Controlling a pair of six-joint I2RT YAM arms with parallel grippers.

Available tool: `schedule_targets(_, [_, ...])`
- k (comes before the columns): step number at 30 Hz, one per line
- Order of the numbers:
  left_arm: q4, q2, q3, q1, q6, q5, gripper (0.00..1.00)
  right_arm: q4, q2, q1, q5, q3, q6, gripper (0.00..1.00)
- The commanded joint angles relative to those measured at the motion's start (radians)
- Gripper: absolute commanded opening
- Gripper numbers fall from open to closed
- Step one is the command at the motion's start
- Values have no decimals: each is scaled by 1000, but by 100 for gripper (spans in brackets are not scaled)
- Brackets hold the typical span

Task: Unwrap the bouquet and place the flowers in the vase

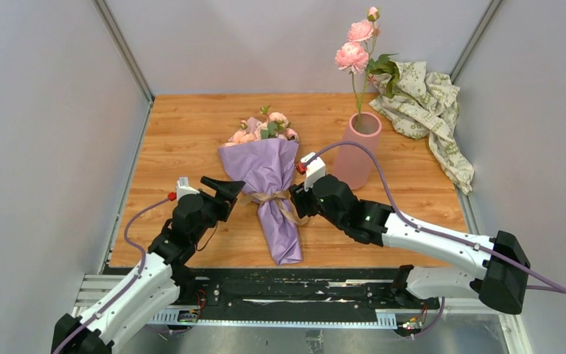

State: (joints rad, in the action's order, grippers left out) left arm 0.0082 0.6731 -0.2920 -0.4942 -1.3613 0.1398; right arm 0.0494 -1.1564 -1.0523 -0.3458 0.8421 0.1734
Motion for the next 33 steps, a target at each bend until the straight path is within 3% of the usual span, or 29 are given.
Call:
schedule_targets(1, [10, -85, 40, -7, -116, 115, 88, -26, 27, 12, 31, -24, 30, 60])
schedule_targets(9, [147, 124, 38, -14, -178, 26, 81, -1, 34, 14, 16, -22, 12, 60])
schedule_targets(33, [225, 353, -54, -55, -154, -10, 75, 56, 170, 54, -43, -99, 28, 59])
